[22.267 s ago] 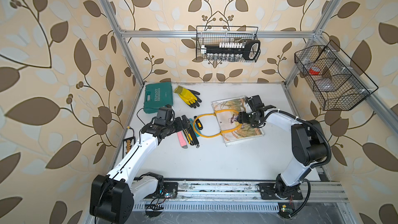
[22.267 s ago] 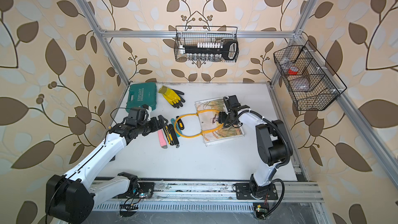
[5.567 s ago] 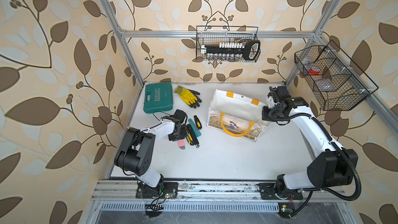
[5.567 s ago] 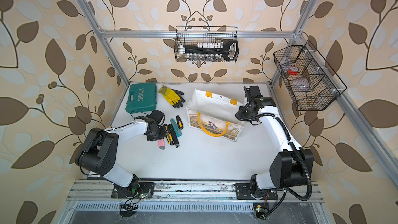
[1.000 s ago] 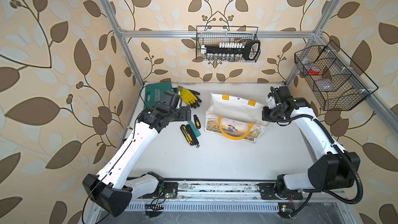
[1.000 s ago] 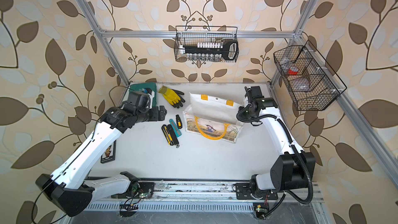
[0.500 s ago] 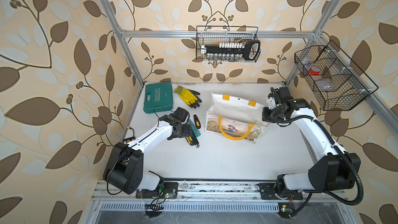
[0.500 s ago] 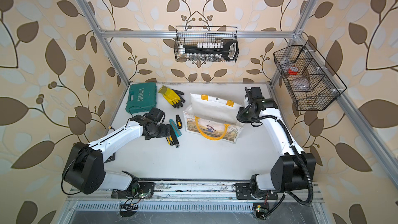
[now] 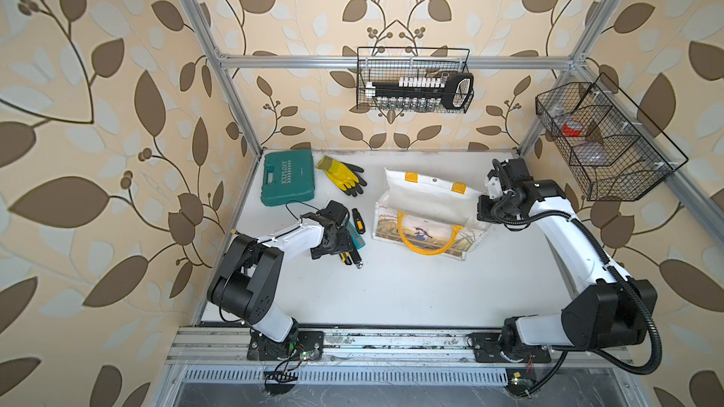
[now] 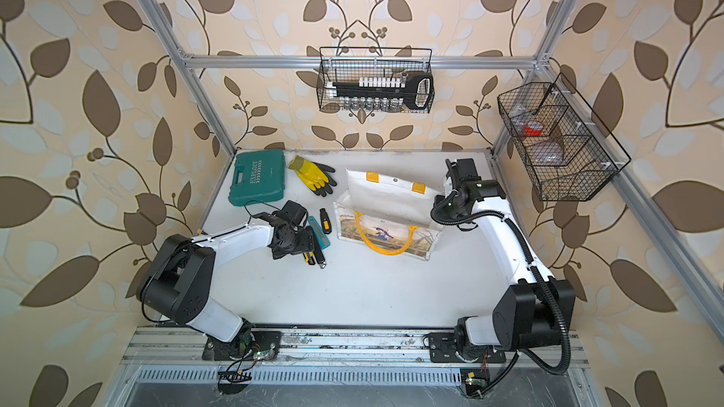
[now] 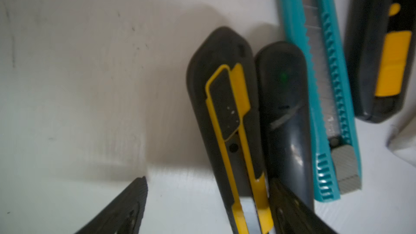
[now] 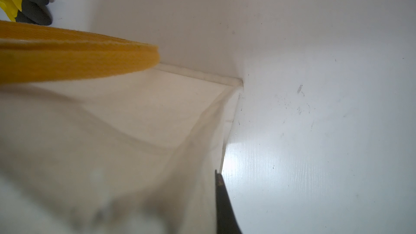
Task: Place the art knife into the pouch
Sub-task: Pick up the utility knife at the center of the board.
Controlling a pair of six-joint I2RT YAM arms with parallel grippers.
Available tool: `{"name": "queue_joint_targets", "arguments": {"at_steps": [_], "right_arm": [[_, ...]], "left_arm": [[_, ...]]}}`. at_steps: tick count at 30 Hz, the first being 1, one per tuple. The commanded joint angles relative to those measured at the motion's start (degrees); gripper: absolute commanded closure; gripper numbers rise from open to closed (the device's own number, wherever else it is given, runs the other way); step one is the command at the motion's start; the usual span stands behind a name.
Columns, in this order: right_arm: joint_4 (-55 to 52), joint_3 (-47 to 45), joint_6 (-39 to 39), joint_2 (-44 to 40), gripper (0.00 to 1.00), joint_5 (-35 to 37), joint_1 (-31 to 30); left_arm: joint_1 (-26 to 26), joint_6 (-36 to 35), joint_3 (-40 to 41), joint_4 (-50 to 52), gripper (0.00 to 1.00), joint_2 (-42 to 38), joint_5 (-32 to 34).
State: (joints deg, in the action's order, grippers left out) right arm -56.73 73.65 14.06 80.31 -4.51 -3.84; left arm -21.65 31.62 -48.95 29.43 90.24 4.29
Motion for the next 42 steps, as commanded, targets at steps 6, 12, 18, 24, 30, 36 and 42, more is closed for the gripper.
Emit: {"name": "queue_joint_targets", "arguments": {"at_steps": [6, 12, 18, 24, 30, 36, 42], "right_arm": [[0.1, -1.5, -0.5, -1.0, 1.00, -0.1, 0.3], [0.2, -1.4, -0.5, -0.9, 1.00, -0.1, 0.3], [0.0, -1.3, -0.5, -1.6, 1.00, -0.1, 0.3], [0.3, -1.2, -0.5, -1.2, 1.00, -0.8, 0.1], [0.2, -1.0, -0.6, -1.1, 1.00, -0.7, -0.2], [0.2, -0.8, -0.4, -1.0, 1.00, -0.8, -0.6], [0.2, -0.7, 0.1, -1.1, 1.00, -1.0, -1.1]], "left_arm": [[0.7, -0.9, -0.3, 2.1, 0.26, 0.5, 5.1], [0.6, -2.1, -2.1, 2.4, 0.50, 2.8, 5.4], [0.6, -3.0, -2.9, 2.7, 0.86, 4.7, 5.0], [0.6, -4.1, -3.8, 5.2, 0.92, -0.1, 4.9], [-0.5, -5.6, -10.3, 10.4, 0.94, -11.7, 3.1], [-6.6, -8.0, -23.8, 10.5, 0.99, -16.6, -0.1], [-13.4, -11.6, -37.1, 5.5, 1.00, -9.9, -10.5]]}}
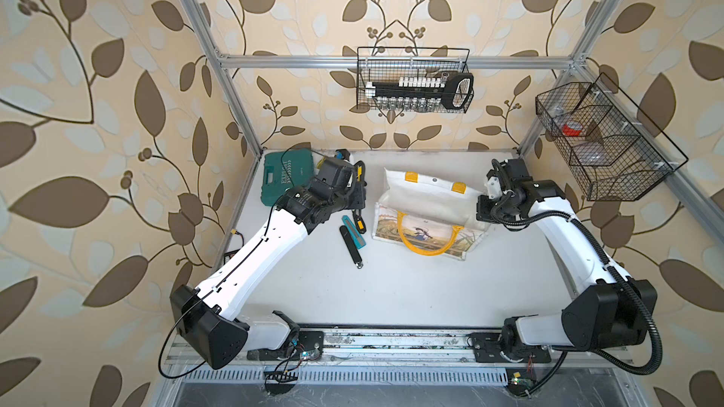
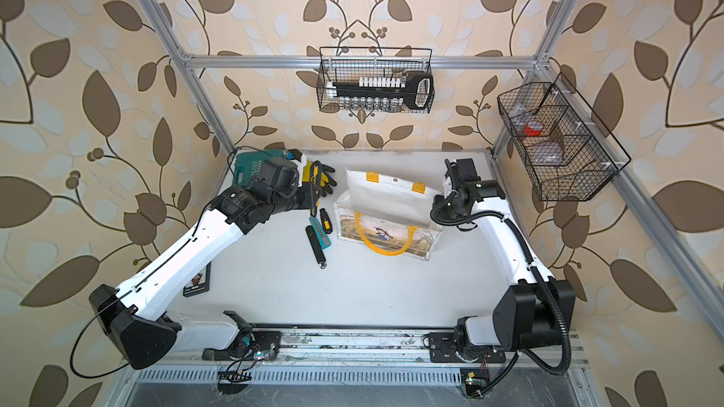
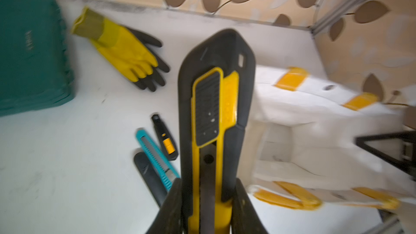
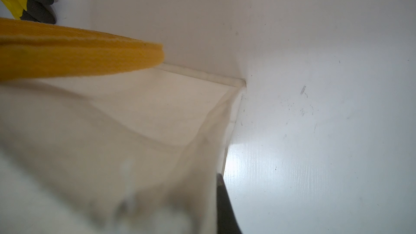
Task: Place the art knife into the pouch
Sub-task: Pick up the utility knife at the center of the board, then place the utility knife in the pouch.
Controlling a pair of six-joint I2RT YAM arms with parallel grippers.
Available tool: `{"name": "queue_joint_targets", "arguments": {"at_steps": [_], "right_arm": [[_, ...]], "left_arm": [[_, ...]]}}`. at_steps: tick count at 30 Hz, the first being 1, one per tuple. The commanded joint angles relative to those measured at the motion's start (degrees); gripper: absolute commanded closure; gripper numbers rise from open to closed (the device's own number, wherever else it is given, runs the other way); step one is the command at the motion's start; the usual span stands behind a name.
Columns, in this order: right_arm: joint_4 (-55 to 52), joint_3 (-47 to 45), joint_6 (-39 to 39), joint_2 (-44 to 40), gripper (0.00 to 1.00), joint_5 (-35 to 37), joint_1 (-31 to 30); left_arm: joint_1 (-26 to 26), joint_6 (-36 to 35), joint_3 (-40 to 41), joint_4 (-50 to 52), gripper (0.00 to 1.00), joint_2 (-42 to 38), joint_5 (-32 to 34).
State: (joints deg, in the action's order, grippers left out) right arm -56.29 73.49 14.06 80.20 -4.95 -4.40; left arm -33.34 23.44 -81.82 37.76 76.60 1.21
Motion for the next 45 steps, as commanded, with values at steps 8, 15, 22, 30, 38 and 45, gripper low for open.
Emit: {"name": "queue_joint_targets", "arguments": {"at_steps": [8, 15, 22, 30, 38, 45], "right_arm": [[0.2, -1.1, 0.9, -1.1, 1.00, -0.3, -1.7], [0.2, -0.6, 1.5, -1.0, 1.00, -0.3, -3.4], [0.2, -0.3, 1.8, -0.6, 1.00, -0.6, -3.4], [0.0, 0.0, 2.1, -0.8, 1.00, -0.2, -3.4], [-1.1, 0.5, 1.3, -2.1, 1.00, 1.1, -3.4], [-1.1, 0.3, 1.4, -2.0, 1.00, 0.6, -3.2]], "left_arm": [[-10.7, -5.9, -19.5, -7.0, 1.00, 20.4, -14.6], [-15.2, -5.2, -25.4, -7.9, 1.00, 29.4, -14.2], [-16.8, -7.3, -22.7, -6.6, 1.00, 32.4, -12.2], [-16.8, -8.0, -23.4, 0.2, 1.00, 37.3, -6.8], [-13.3, -5.5, -26.6, 7.1, 1.00, 45.1, -2.5], [-10.0, -6.1, -26.8, 13.6, 1.00, 46.9, 3.9]]}}
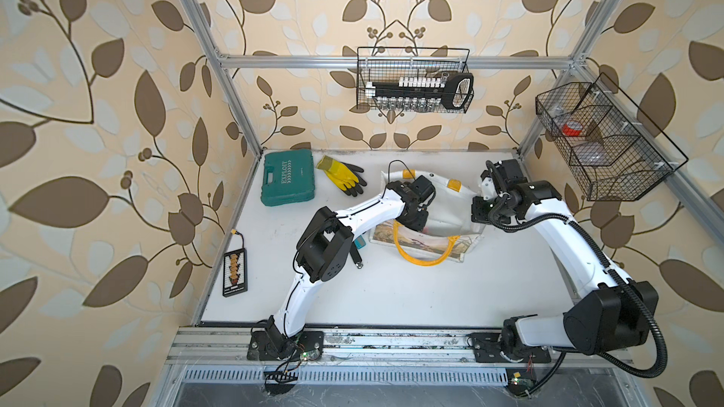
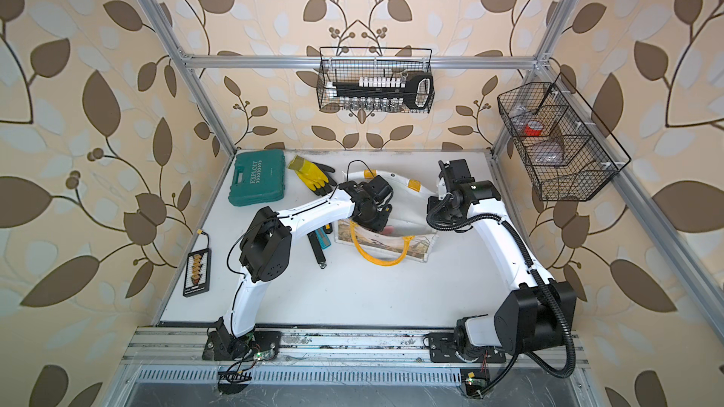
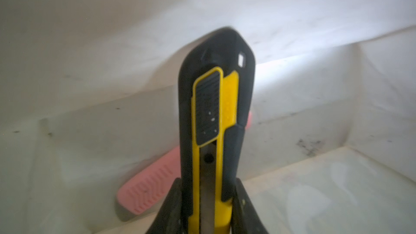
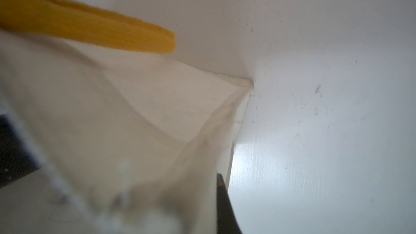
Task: Place the art knife into the pouch
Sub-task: Place the utility knife in the pouch.
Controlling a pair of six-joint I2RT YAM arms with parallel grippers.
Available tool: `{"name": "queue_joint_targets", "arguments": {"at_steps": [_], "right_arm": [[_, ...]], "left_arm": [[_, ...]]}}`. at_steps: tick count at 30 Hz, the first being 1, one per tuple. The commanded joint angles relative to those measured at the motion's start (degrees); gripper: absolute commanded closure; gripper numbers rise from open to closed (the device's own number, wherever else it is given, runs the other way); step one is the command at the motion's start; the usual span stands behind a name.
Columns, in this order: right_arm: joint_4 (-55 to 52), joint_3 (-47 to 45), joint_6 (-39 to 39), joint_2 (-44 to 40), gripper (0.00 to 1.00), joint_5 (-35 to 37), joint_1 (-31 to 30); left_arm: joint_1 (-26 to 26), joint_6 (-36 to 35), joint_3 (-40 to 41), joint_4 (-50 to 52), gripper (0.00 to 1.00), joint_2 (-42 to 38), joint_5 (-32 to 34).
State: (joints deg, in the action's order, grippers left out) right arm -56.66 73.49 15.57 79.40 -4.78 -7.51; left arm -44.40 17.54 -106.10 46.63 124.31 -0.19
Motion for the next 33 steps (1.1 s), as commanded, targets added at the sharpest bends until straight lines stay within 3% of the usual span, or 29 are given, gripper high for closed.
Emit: {"name": "queue_joint_targets", "arguments": {"at_steps": [1, 10, 11, 12, 18, 25, 33], "right_arm": [[-0.7, 0.3, 0.0, -1.2, 1.00, 0.2, -0.1], [-0.4, -0.6, -0.4, -1.6, 1.00, 0.0, 1.4], [-0.2, -0.9, -0.4, -1.7, 1.00, -0.3, 1.4], [-0.1, -0.9, -0.4, -1.7, 1.00, -0.5, 1.4], [-0.2, -0.6, -0.6, -1.7, 1.00, -0.5, 1.4], [-1.3, 0.8, -1.5, 0.3, 1.00, 0.1, 1.4], [-1.3, 1.8, -1.0, 0.9, 1.00, -0.5, 1.4]], "left_arm": [[1.5, -0.5, -2.3, 5.6, 1.00, -0.8, 6.1], [5.0, -2.9, 1.5, 8.4, 1.00, -1.7, 11.9], [5.0, -3.1, 1.6, 8.1, 0.93, -1.7, 11.6], [5.0, -3.2, 1.7, 7.7, 0.78, -1.7, 10.9], [4.7, -2.9, 2.3, 3.0, 0.42, -4.4, 4.3], [3.8, -3.4, -1.6, 2.6, 0.32, -8.8, -1.6], [4.0, -2.7, -3.5, -2.7, 0.26, -19.2, -19.3]]}}
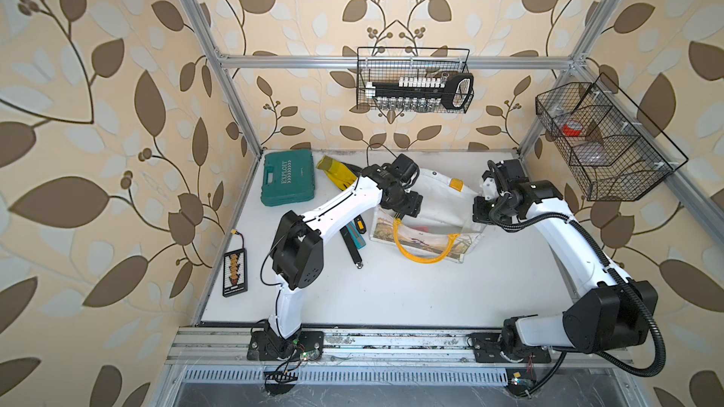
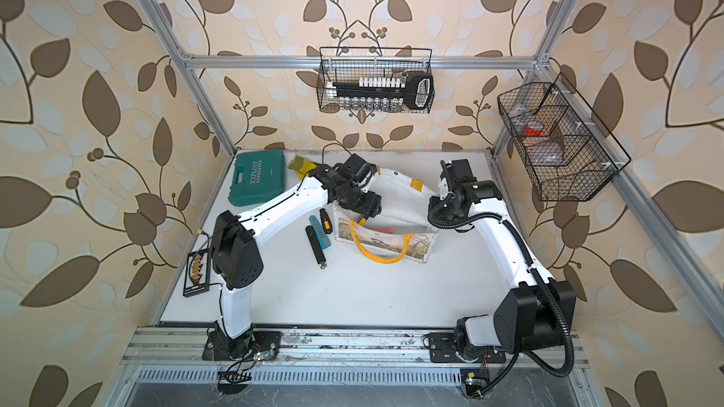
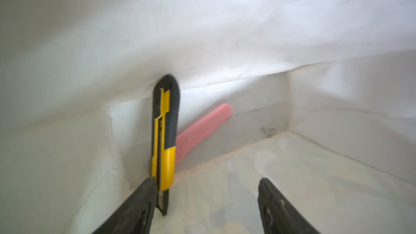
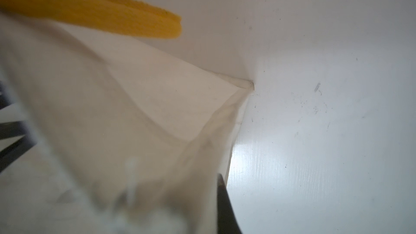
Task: Place the art knife into the pouch
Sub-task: Place the utility knife in the pouch, then pick up the utility knife at the center of the board.
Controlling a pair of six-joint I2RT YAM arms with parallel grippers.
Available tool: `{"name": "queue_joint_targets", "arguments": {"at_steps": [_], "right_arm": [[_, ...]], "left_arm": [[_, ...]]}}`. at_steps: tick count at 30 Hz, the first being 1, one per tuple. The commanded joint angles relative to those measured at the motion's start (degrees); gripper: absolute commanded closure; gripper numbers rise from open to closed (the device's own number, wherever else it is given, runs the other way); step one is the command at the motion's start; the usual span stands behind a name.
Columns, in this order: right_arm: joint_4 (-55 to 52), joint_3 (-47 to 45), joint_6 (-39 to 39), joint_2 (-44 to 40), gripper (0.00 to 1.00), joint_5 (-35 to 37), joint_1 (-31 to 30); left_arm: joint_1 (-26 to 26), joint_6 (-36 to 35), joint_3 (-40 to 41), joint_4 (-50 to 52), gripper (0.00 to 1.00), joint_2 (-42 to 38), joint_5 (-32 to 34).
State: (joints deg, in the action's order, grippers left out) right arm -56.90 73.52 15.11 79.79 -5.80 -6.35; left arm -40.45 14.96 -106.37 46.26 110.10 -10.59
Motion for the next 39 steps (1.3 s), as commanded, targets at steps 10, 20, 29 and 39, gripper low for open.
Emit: {"name": "queue_joint_targets", "arguments": {"at_steps": [10, 20, 29, 39], "right_arm": [[-1.1, 0.4, -0.6, -0.5, 1.00, 0.9, 0.2], [-1.2, 0.3, -1.1, -0.8, 1.00, 1.3, 0.3], [-1.3, -0.2, -1.2, -1.1, 1.00, 1.3, 0.3], [-0.8, -0.4, -0.7, -1.3, 1.00, 0.6, 0.3]], "left_arm": [[9.6, 4.8, 3.8, -2.1, 0.25, -21.5, -10.0], [21.7, 3.4, 27.2, 2.1, 0.16, -40.2, 6.9], [22.0, 8.8, 47.0, -8.4, 0.16, -38.2, 7.0], [22.0, 13.2, 53.0, -17.2, 0.19, -27.9, 3.3]]}}
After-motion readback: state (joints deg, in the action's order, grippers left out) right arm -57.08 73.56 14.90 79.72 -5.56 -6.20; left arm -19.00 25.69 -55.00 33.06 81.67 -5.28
